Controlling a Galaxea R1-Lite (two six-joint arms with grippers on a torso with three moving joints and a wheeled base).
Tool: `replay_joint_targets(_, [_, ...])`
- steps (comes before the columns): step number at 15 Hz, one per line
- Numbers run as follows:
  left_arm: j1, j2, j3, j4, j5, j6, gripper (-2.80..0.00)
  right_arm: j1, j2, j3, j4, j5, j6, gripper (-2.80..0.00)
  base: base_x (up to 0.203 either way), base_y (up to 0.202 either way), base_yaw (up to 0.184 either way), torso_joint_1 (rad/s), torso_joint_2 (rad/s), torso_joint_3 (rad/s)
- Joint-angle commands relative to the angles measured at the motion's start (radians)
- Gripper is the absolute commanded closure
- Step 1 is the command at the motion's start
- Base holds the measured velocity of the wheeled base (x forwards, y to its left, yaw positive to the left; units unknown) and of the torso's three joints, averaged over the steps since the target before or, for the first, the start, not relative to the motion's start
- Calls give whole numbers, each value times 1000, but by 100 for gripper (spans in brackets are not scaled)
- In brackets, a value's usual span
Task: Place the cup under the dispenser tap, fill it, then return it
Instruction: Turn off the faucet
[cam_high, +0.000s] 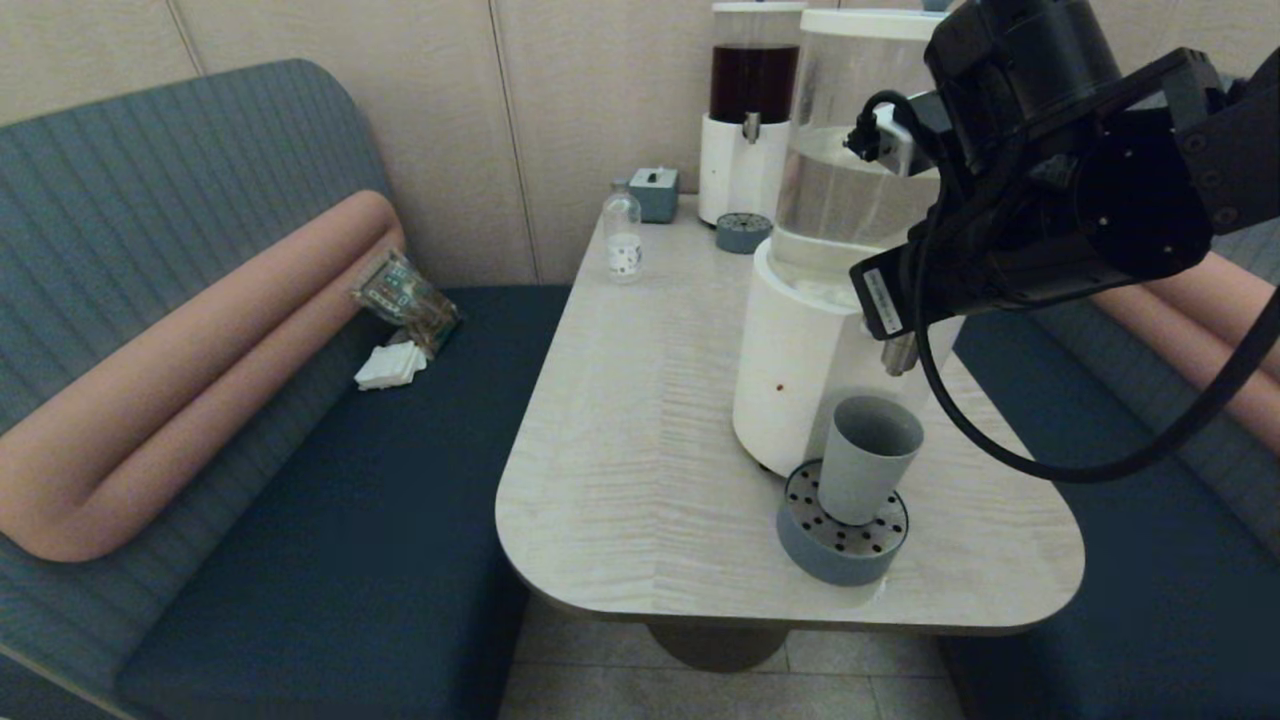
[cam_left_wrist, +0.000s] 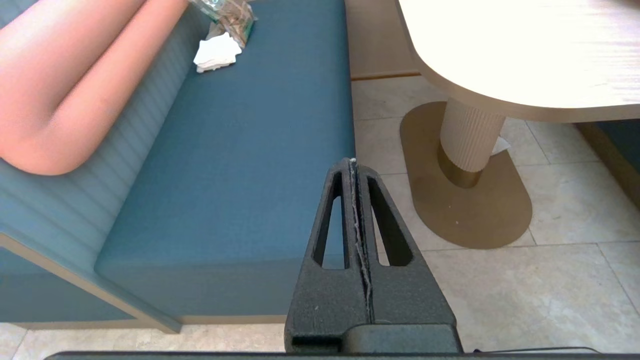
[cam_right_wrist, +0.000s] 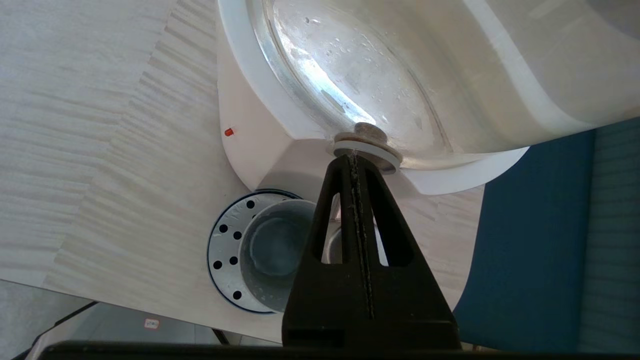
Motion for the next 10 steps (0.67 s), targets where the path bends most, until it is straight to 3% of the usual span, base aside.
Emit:
replay_joint_targets(1, [0, 0, 0, 0, 0, 1, 0, 4, -6, -2, -4, 4, 1, 0, 0, 0, 0, 0, 0, 0])
replay_joint_targets(10, [0, 0, 0, 0, 0, 0, 0, 47, -116, 6, -48, 65, 6, 0, 0, 0, 0, 0, 0, 0])
